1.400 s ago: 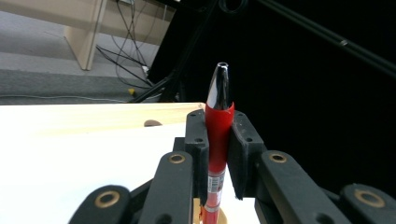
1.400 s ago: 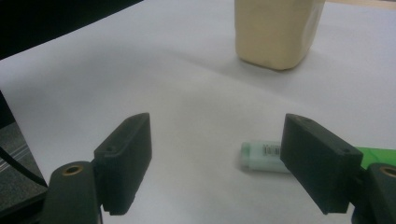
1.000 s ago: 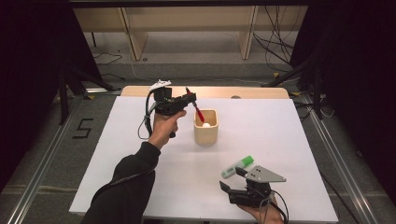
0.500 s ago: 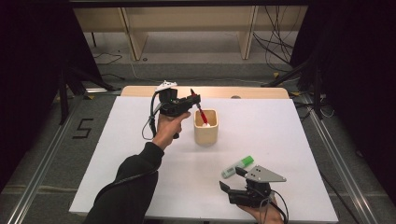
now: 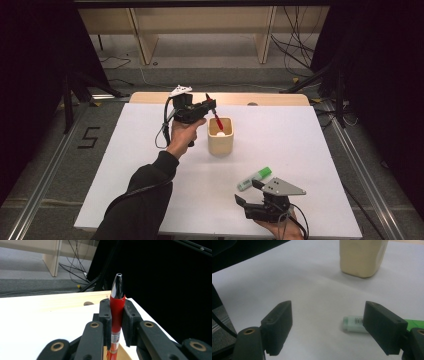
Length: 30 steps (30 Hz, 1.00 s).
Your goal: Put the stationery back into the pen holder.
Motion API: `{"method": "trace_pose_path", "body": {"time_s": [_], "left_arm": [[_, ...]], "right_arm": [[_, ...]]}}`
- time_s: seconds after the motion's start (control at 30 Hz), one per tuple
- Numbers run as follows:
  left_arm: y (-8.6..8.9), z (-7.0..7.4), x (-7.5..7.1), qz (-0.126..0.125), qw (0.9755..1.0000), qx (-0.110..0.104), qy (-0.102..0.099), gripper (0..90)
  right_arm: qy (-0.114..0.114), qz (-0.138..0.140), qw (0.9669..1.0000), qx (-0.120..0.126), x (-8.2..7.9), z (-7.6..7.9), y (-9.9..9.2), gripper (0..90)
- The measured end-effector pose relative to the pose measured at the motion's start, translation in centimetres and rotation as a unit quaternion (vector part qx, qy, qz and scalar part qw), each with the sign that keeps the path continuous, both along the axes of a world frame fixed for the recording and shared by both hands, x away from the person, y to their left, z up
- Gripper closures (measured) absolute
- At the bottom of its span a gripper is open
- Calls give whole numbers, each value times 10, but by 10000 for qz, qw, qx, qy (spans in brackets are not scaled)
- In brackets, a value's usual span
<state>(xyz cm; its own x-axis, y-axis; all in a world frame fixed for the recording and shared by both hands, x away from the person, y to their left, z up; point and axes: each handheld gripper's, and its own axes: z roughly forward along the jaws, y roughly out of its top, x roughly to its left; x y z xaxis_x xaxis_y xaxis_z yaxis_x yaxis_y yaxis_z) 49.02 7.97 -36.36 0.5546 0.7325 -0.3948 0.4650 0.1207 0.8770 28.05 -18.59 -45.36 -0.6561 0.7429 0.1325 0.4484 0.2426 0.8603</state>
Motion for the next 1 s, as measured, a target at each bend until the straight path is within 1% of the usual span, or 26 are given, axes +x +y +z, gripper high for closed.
{"method": "trace_pose_path", "body": {"time_s": [0.1, 0.3, 0.37, 0.43, 0.47, 0.5, 0.53, 0.57, 0.6, 0.67, 0.7, 0.73, 0.83, 0.9, 0.97, 1.0], "left_arm": [[2, -6, 2, 58, 10000, -25, 46, 794], [3, -14, 5, 132, 9999, 85, 53, 792], [4, -15, 5, 152, 9998, 95, 88, 787], [4, -17, 5, 115, 9998, 93, 138, 780], [4, -18, 5, 40, 9998, 111, 163, 768], [4, -18, 5, -17, 9997, 137, 212, 711], [3, -18, 5, -50, 9994, 178, 289, 620], [4, -17, 4, -57, 9993, 195, 312, 532], [5, -16, 3, -66, 9994, 180, 297, 490], [8, -13, 1, -60, 9993, 114, 342, 410], [9, -11, 0, -63, 9993, 47, 362, 382], [11, -10, -1, -79, 9993, 27, 368, 373], [16, -8, -7, -70, 9992, 21, 389, 344], [19, -7, -11, -180, 9990, 1, 417, 321], [23, -7, -17, -279, 9989, 42, 383, 317], [25, -7, -20, -351, 9986, 145, 373, 307]], "right_arm": [[10, 4, 10000, 5, 0, 0, 0, 248], [9, 25, 10000, -18, 0, -1, 1, 248], [18, 23, 10000, -17, 0, -1, 1, 248], [21, 26, 10000, -19, 0, -1, 1, 249], [24, 31, 10000, -23, 0, -1, 1, 249], [23, 36, 10000, -24, 0, -1, 1, 248], [22, 38, 10000, -27, 0, -1, 1, 248], [24, 31, 10000, -29, 0, -1, 1, 249], [27, 29, 10000, -29, 0, -1, 1, 248], [23, 32, 10000, -33, 1, -1, 0, 249], [25, 29, 10000, -35, 1, -1, 0, 249], [25, 27, 10000, -29, 1, -1, 0, 248], [20, 17, 10000, -27, 1, -1, -1, 248], [16, -3, 10000, -13, 1, 0, -1, 248], [12, -11, 10000, -28, 1, 0, -1, 248], [11, -13, 10000, -23, 1, 0, -1, 248]]}}
